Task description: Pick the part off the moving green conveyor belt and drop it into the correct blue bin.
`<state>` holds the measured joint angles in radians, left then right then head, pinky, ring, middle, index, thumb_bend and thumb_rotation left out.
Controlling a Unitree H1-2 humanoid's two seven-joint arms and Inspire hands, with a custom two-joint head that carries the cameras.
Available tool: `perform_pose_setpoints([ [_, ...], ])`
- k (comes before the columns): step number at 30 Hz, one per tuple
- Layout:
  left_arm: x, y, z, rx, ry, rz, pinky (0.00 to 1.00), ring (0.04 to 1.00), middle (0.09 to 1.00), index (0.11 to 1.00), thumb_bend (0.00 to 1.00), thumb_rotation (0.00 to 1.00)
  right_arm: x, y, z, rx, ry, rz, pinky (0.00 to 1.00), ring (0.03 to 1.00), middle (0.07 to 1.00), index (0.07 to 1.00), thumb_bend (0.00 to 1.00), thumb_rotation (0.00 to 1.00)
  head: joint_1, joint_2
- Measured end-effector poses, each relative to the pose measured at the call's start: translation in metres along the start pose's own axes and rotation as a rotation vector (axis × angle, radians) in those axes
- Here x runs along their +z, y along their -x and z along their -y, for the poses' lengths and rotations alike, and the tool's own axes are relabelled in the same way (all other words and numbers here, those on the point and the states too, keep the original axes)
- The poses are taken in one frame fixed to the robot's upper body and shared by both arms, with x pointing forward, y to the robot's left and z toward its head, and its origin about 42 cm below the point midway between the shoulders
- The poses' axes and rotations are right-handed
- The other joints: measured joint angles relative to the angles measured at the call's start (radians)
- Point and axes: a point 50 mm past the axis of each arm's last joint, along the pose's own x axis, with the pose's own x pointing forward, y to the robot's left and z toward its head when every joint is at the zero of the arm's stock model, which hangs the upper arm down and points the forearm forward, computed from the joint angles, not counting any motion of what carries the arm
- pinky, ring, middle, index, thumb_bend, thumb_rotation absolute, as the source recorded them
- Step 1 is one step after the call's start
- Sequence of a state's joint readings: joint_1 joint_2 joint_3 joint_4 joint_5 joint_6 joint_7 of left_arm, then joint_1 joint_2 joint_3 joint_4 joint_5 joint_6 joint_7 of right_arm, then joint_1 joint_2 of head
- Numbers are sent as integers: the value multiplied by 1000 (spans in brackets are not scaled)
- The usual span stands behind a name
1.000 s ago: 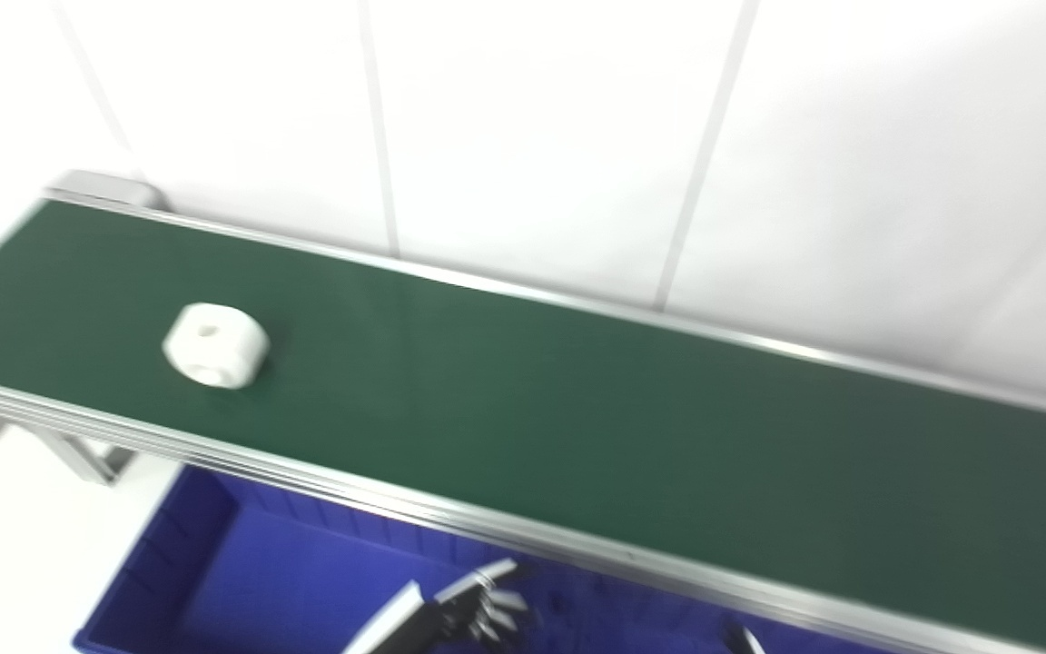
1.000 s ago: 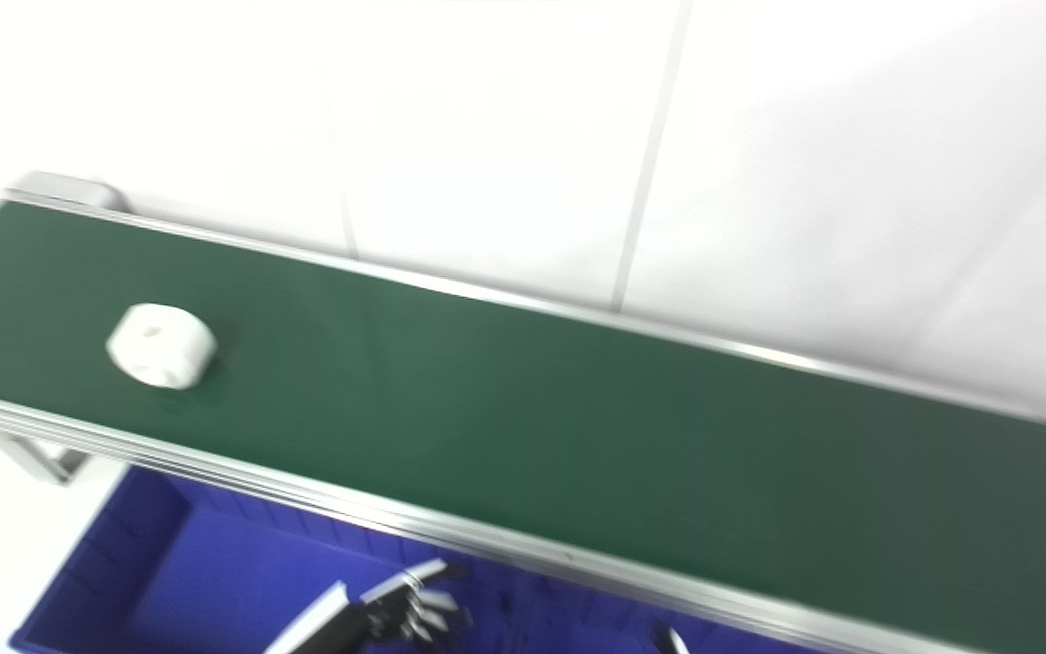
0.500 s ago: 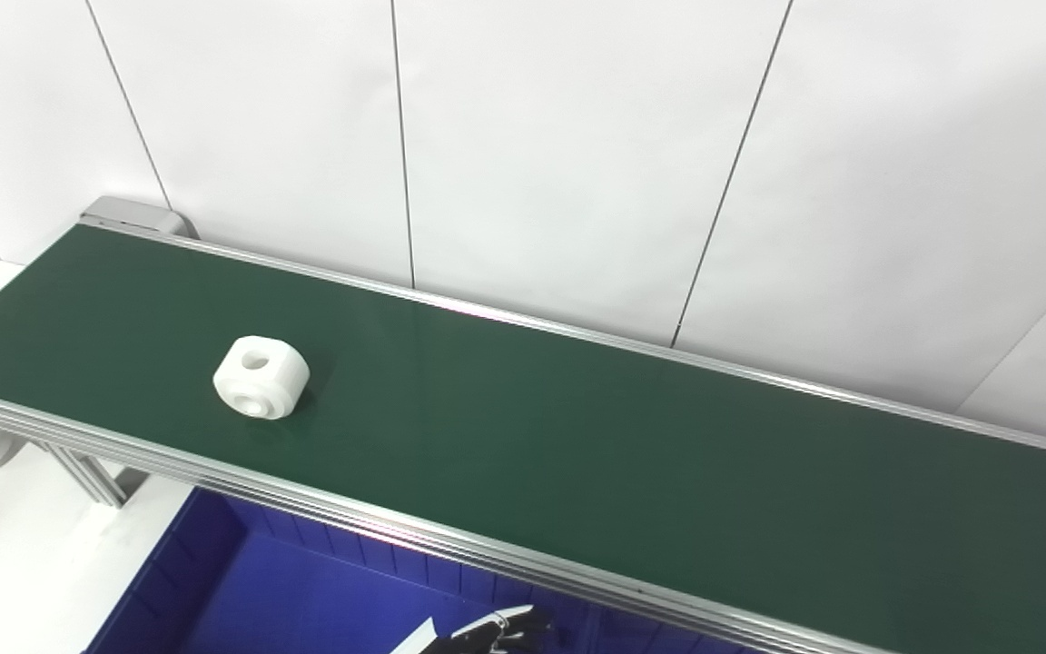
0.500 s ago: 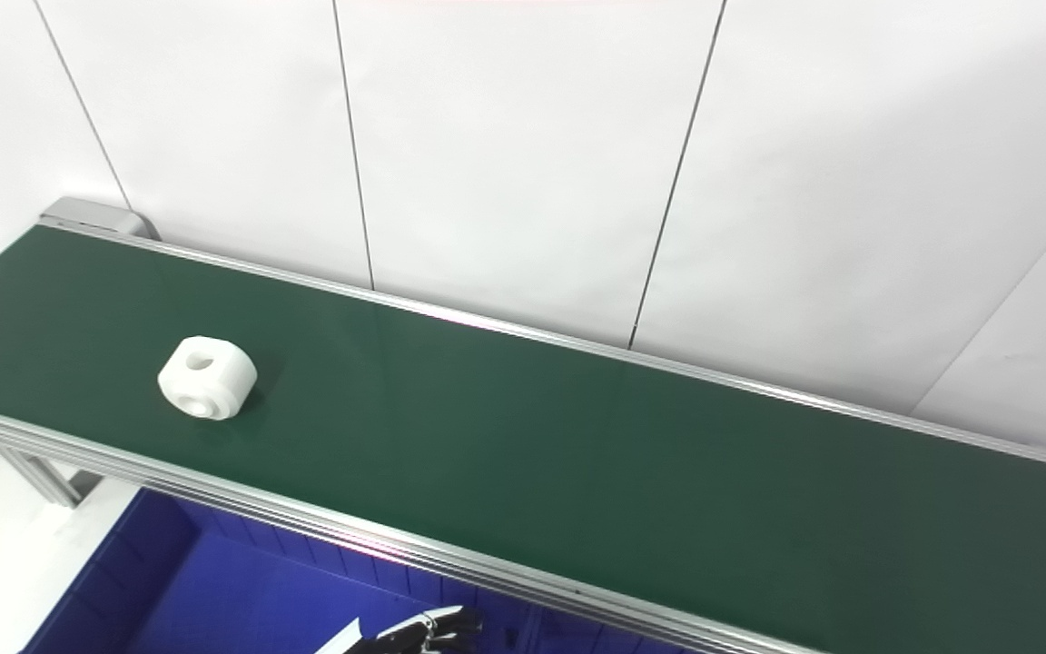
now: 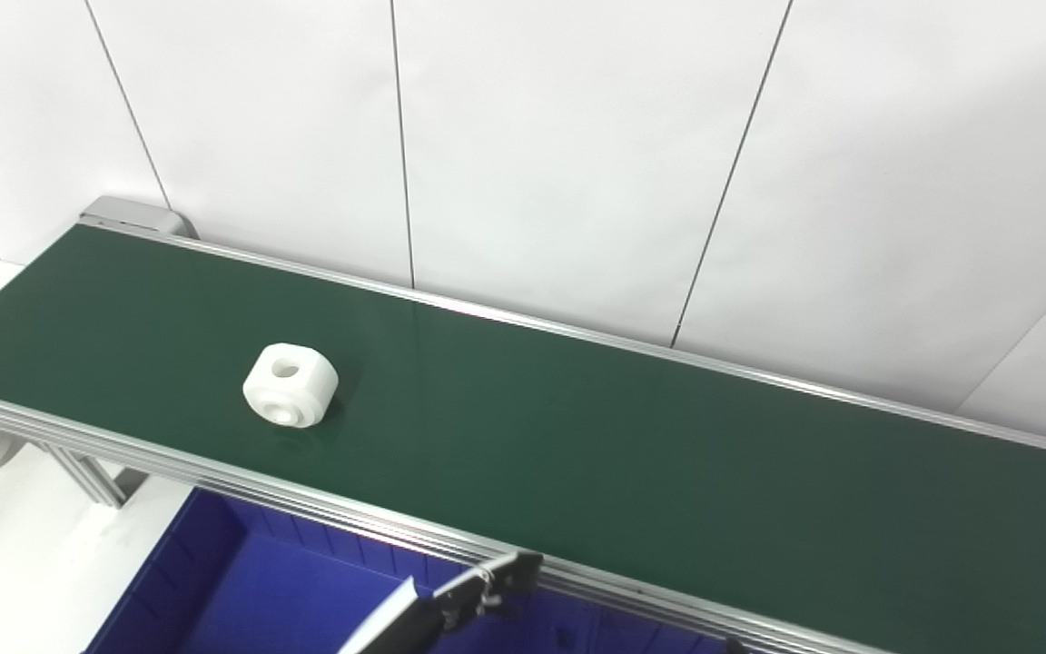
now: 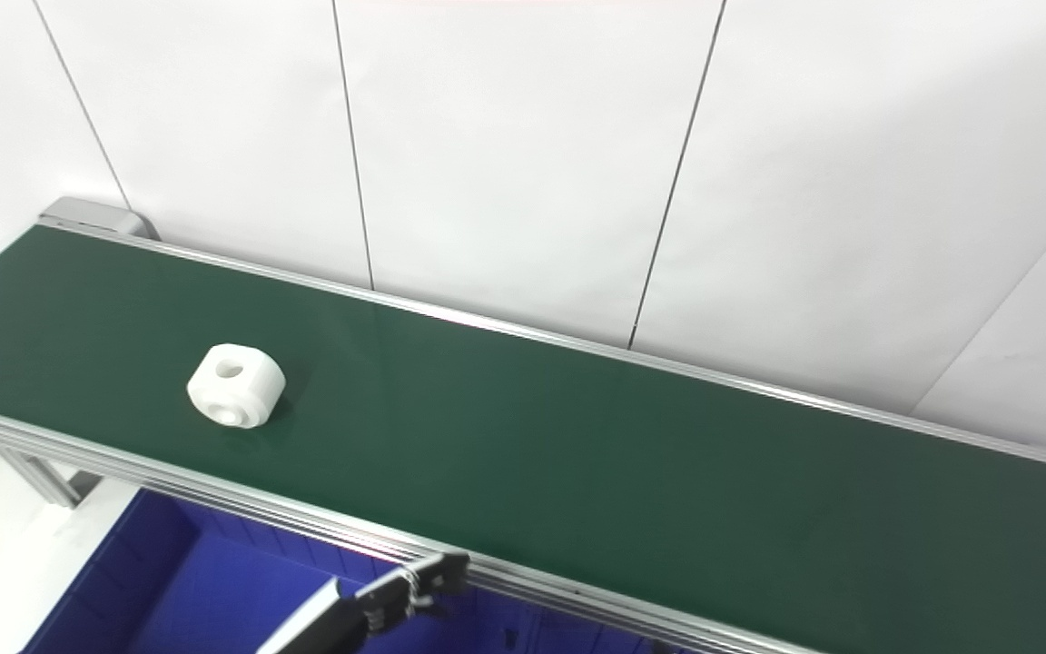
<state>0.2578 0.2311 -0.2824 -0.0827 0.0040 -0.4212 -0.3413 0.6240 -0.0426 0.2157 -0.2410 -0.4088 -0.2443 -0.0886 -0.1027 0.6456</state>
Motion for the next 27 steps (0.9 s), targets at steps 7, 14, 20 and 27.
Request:
perform_pose_setpoints([
  [7, 38, -24, -35, 17, -81, 95, 900, 928, 954, 947, 766, 516, 10, -3, 0, -2, -5, 4, 861, 911, 931, 949, 728, 282, -37, 65],
  [14, 66, -66, -85, 52, -233, 165, 845, 901, 942, 946, 704, 502, 16, -4, 1, -11, -19, 5, 846, 900, 929, 948, 726, 291, -23, 108],
  [20, 67, -84, -125, 77, -339, 111, 835, 893, 937, 953, 731, 465, 16, -4, 2, -9, -18, 4, 869, 906, 924, 945, 733, 319, 3, 101],
  [27, 47, -94, -161, 102, -405, -9, 867, 922, 944, 957, 736, 370, 18, -9, 1, -4, -21, 18, 871, 903, 920, 942, 733, 308, 12, 94],
])
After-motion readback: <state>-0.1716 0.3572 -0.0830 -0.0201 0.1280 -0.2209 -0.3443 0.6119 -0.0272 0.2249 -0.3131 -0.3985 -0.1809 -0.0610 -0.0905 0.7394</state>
